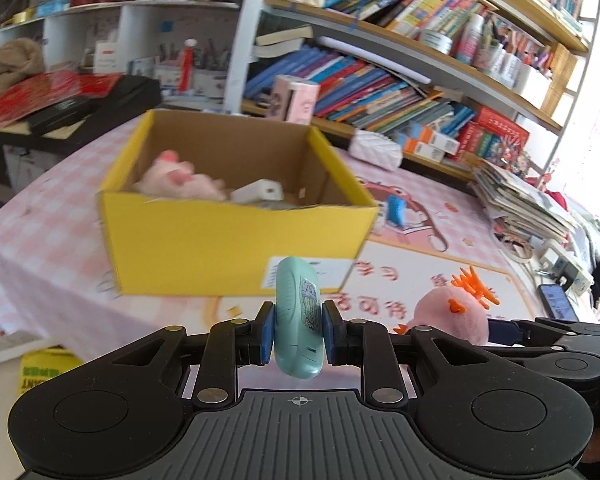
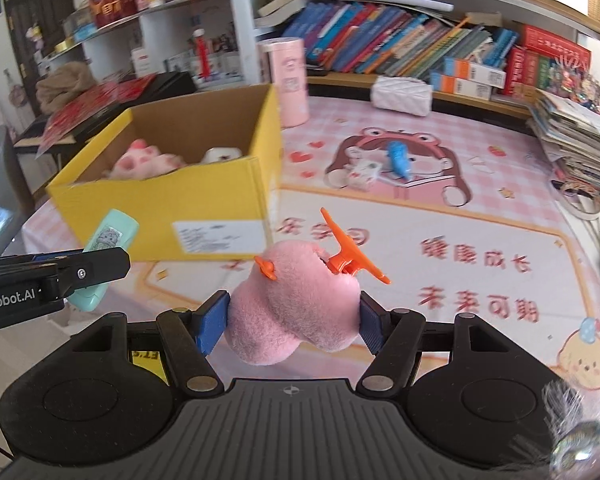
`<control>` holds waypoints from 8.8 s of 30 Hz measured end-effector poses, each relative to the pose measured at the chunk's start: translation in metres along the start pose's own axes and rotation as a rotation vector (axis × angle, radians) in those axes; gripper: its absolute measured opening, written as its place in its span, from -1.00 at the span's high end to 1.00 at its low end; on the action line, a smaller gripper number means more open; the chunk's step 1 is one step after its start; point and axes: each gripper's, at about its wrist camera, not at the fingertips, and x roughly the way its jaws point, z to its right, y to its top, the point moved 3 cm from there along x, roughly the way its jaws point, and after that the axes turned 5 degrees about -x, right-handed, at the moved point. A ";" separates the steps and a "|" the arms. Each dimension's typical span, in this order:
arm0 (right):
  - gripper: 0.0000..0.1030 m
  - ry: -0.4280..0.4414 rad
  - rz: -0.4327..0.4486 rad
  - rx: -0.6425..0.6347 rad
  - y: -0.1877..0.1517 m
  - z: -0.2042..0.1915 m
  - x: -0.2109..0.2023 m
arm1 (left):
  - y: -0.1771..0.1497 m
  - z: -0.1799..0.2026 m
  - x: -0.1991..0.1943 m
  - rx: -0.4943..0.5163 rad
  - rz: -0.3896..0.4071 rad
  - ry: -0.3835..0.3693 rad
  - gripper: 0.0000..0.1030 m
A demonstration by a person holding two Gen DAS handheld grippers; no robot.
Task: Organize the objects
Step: 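Lift the green case and plush with both grippers toward the yellow box, then lower both grippers into the yellow box and open them to release, then withdraw both grippers from the box back over the desk mat, then grasp the blue plastic-wrapped object with the right gripper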
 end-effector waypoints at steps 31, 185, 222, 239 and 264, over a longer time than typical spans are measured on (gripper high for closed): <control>-0.25 0.022 0.039 -0.051 -0.012 -0.095 -0.029 | -0.012 -0.066 -0.066 -0.023 0.074 0.017 0.56; -0.55 -0.147 0.036 -0.079 -0.024 -0.080 -0.021 | -0.027 -0.053 -0.053 0.151 -0.009 0.167 -0.80; -0.56 -0.362 0.009 0.115 -0.042 0.041 -0.043 | -0.020 0.059 0.013 0.339 -0.053 -0.059 -0.81; -0.53 -0.319 -0.014 0.091 -0.015 0.101 -0.007 | 0.000 0.104 0.065 0.326 -0.062 -0.029 -0.81; -0.36 -0.170 0.003 0.007 0.044 0.205 0.043 | 0.034 0.177 0.133 0.263 -0.010 0.112 -0.77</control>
